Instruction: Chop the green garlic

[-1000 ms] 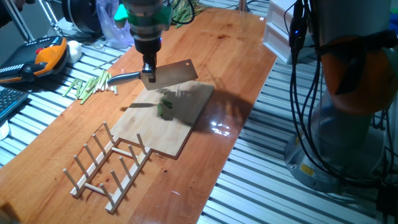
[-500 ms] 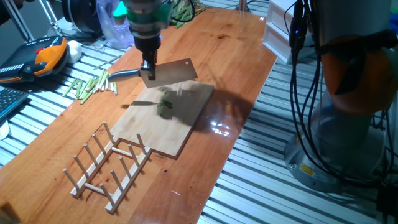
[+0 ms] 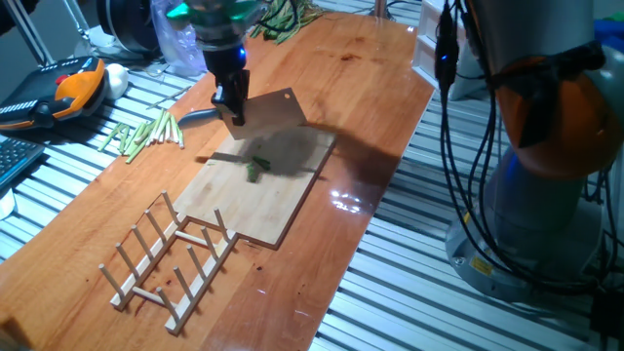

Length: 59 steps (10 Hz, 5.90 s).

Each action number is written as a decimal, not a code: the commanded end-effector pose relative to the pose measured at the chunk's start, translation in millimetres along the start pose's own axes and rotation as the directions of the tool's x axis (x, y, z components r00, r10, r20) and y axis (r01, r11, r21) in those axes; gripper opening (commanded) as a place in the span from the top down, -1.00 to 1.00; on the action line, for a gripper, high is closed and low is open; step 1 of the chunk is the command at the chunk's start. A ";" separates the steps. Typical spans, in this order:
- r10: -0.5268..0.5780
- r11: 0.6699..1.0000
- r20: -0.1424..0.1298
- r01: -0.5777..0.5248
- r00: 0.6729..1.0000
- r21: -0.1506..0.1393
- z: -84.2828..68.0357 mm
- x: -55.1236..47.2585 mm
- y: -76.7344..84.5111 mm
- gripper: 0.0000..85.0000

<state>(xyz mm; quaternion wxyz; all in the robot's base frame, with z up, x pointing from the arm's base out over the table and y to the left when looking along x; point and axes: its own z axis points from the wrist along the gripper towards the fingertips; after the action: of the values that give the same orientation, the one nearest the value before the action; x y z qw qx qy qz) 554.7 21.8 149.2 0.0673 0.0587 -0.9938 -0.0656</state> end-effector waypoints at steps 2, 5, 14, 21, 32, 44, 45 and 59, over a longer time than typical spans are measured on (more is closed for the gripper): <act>0.719 0.693 0.052 -0.709 0.693 -0.130 0.0 0.0 -0.2 1.00; 0.788 0.615 0.087 -0.778 0.609 -0.127 0.0 0.0 -0.2 1.00; 0.749 0.661 0.174 -0.739 0.639 -0.134 0.0 0.0 -0.2 1.00; 0.371 0.906 0.257 -0.409 0.892 0.111 8.9 -2.8 -9.6 1.00; 0.378 0.900 0.363 -0.430 0.852 0.072 47.5 4.1 -21.1 1.00; 0.508 0.801 0.454 -0.595 0.732 0.063 62.1 11.8 -39.6 1.00; 0.514 0.795 0.463 -0.603 0.722 0.058 62.4 11.9 -40.0 1.00; 0.679 0.619 0.507 -0.786 0.531 -0.007 65.6 -1.8 -33.5 1.00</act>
<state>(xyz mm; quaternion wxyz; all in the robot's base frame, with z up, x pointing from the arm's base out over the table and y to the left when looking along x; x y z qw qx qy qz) 551.4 -2.5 80.2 -0.1562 -0.3783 -0.9098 0.0685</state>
